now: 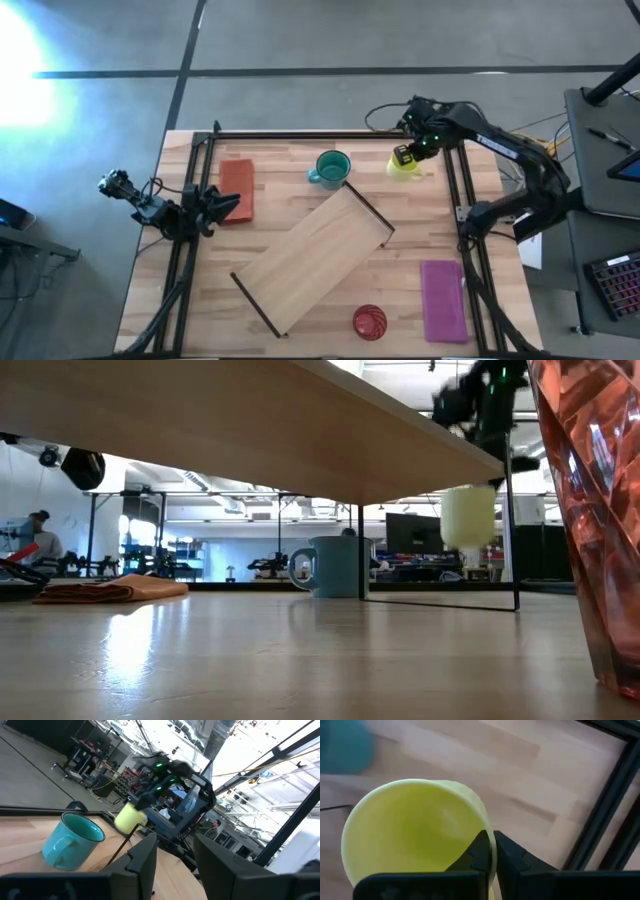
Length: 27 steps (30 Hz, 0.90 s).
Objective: Stack small to large cups/mugs on shelf
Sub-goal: Put the yellow mug on the shelf
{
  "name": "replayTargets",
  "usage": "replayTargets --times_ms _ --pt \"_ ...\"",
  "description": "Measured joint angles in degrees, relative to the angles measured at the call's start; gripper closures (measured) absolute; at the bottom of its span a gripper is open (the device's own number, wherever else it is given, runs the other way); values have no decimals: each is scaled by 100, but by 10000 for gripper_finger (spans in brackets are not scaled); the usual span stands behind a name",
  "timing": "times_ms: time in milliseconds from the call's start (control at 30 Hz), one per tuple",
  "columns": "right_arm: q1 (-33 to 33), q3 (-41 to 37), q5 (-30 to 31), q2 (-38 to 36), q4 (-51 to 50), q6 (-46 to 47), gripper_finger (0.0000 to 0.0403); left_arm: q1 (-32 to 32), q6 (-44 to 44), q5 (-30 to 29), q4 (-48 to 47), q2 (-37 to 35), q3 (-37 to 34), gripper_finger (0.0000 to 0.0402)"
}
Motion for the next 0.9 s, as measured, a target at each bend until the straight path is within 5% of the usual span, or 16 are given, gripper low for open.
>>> replayTargets --times_ms 300,567,733,900 --pt "2221 1947 413 -47 -672 2404 393 0 0 2 -6 0 0 285" --pt "4441 3510 1448 765 -921 4563 391 0 0 15 31 -1 0 285" --pt "5089 4322 1582 1743 -2102 5528 390 0 0 17 41 0 0 285" --pt "5217 4647 1275 2236 -1827 5661 390 0 -7 22 39 -1 0 285"
